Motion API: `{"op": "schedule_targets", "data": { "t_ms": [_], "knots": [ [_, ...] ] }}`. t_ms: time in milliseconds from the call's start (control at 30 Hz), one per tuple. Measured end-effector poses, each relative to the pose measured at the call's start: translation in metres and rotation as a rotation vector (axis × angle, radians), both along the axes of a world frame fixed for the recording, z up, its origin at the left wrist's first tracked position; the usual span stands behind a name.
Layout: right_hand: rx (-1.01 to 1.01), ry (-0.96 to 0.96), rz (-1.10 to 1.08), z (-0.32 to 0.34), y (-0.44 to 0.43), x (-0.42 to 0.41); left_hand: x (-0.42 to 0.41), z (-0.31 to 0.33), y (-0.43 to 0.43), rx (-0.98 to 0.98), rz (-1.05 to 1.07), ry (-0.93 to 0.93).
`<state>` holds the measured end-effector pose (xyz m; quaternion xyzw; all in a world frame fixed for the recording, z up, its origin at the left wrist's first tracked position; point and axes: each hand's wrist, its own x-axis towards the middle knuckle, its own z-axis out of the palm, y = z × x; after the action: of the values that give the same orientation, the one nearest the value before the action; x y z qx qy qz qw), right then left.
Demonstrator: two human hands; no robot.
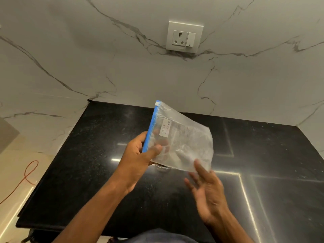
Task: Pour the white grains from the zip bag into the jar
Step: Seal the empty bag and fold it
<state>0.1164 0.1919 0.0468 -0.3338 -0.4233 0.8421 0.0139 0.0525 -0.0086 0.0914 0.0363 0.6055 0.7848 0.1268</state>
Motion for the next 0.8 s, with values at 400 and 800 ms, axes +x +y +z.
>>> {"op": "schedule_targets", "data": {
  "t_ms": [400, 800],
  "knots": [
    [0.68, 0.413, 0.094, 0.072, 0.031, -0.072, -0.027, 0.033, -0.031, -0.379, -0.175, 0.26],
    [0.44, 0.44, 0.259, 0.058, 0.005, -0.073, -0.056, 0.03, -0.039, -0.333, 0.032, 0.273]
  ]
}}
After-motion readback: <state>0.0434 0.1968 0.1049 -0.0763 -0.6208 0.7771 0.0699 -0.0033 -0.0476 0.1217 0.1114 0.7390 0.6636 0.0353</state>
